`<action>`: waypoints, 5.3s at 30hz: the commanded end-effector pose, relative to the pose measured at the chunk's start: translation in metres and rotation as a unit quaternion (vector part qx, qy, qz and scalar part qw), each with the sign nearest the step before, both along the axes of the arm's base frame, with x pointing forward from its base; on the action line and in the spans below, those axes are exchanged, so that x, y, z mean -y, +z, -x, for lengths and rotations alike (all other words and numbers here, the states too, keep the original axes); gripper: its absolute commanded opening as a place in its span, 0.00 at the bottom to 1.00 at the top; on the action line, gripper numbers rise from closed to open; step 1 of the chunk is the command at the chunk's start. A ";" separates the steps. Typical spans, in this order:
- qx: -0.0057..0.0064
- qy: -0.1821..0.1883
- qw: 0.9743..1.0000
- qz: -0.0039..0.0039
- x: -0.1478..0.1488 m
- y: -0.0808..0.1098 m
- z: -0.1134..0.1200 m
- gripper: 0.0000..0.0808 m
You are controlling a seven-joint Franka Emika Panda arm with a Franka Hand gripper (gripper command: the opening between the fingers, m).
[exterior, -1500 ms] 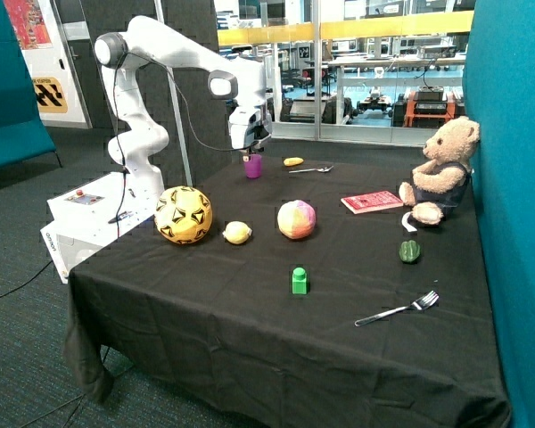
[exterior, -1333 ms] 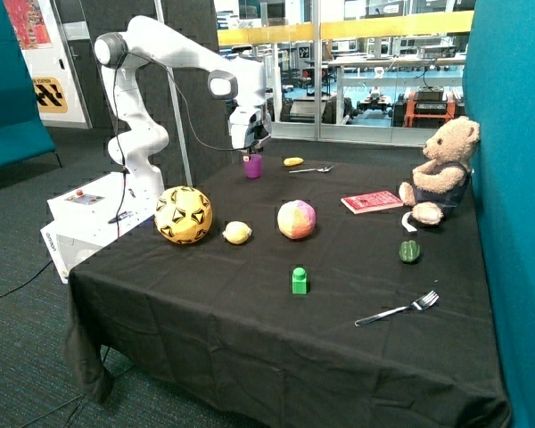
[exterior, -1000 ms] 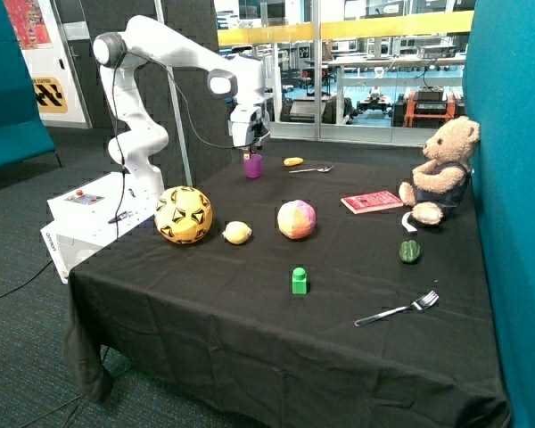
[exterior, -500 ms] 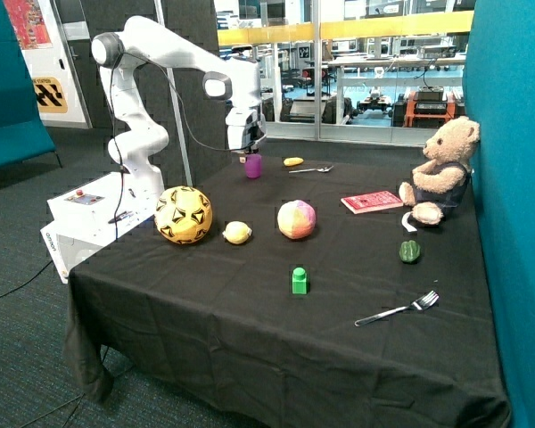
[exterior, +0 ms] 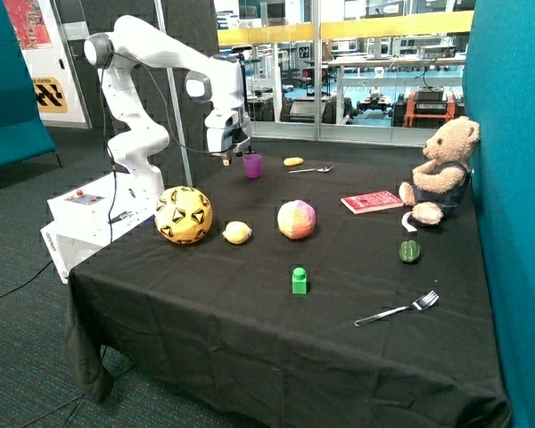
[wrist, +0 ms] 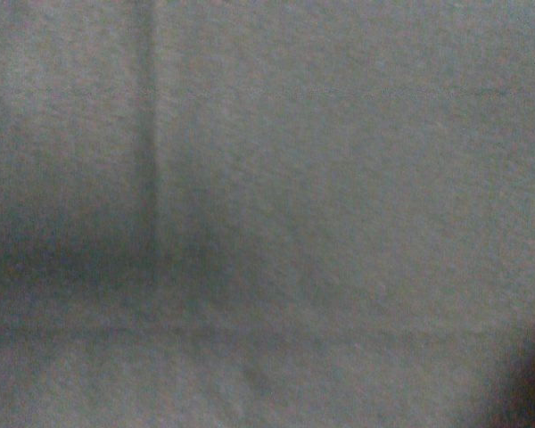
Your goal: Sort the balls from left to right in order of size
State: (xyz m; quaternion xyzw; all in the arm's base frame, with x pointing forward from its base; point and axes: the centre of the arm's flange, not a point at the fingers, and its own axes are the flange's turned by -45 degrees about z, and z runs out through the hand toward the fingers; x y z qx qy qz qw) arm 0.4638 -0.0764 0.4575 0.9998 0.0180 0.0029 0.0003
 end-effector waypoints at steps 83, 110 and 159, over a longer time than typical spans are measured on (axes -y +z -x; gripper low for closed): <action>-0.003 -0.064 0.998 0.000 0.165 -0.040 0.066 0.89; -0.003 -0.063 0.998 0.000 0.166 -0.051 0.081 0.72; -0.003 -0.062 0.998 0.000 0.163 -0.067 0.079 0.00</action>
